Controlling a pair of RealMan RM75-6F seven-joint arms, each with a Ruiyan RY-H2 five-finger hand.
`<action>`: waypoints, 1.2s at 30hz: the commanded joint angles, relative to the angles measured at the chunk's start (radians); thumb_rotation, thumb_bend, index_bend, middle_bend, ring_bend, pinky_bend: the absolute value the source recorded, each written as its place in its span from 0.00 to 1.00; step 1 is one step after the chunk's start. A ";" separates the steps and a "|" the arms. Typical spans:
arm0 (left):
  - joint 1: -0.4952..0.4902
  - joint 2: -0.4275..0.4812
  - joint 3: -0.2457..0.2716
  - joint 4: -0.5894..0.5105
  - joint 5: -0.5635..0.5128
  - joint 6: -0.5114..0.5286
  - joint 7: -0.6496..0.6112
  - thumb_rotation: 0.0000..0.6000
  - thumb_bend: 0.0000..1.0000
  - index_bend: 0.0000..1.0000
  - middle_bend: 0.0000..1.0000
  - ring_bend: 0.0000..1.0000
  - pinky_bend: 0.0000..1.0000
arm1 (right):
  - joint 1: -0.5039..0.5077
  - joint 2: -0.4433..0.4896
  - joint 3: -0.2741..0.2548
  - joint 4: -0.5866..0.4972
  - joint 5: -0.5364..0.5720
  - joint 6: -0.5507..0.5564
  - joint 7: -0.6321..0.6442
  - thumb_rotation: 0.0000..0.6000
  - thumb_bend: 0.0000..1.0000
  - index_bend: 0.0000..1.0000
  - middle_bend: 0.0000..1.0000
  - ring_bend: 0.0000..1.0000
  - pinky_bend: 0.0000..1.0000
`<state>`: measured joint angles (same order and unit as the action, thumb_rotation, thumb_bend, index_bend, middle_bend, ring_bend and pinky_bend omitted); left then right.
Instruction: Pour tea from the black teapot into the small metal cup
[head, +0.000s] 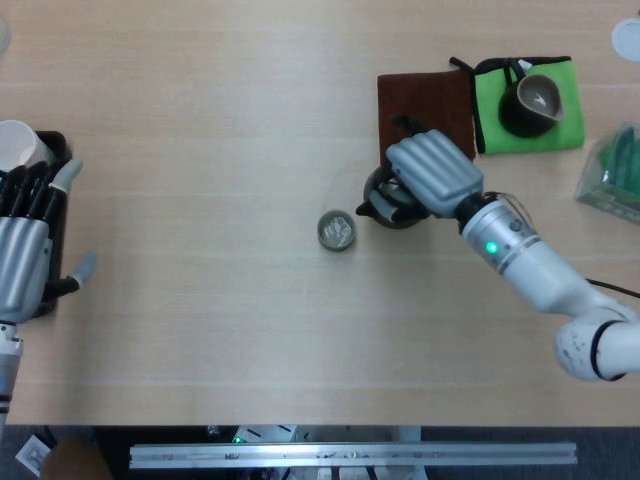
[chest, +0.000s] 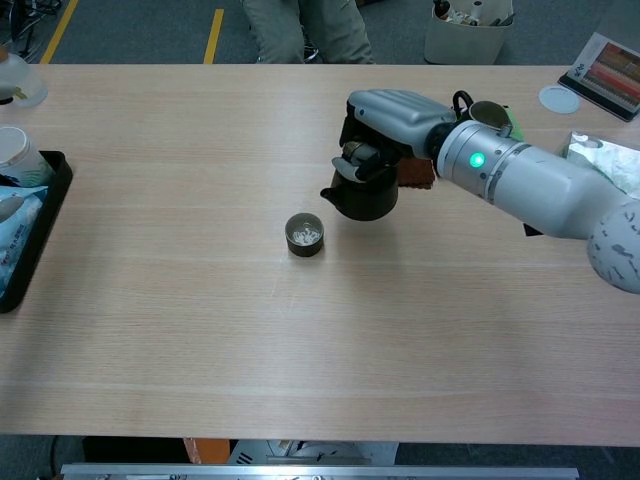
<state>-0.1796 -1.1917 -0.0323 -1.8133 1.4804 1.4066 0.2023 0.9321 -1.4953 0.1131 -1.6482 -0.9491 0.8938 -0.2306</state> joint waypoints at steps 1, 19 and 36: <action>-0.003 -0.003 0.001 0.003 -0.001 -0.007 -0.003 1.00 0.27 0.03 0.10 0.08 0.09 | -0.046 0.041 -0.016 -0.006 -0.052 -0.004 0.052 0.94 0.45 0.98 0.90 0.95 0.10; -0.008 -0.017 0.010 0.020 -0.002 -0.028 -0.025 1.00 0.27 0.03 0.10 0.08 0.09 | -0.170 0.023 -0.084 0.094 -0.145 0.011 0.093 0.94 0.45 0.95 0.87 0.93 0.10; -0.009 -0.026 0.018 0.032 -0.013 -0.045 -0.032 1.00 0.27 0.03 0.10 0.08 0.09 | -0.218 -0.026 -0.083 0.148 -0.161 -0.010 0.081 0.94 0.45 0.90 0.83 0.89 0.10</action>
<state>-0.1884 -1.2179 -0.0138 -1.7811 1.4672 1.3612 0.1707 0.7148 -1.5203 0.0298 -1.5005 -1.1101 0.8850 -0.1501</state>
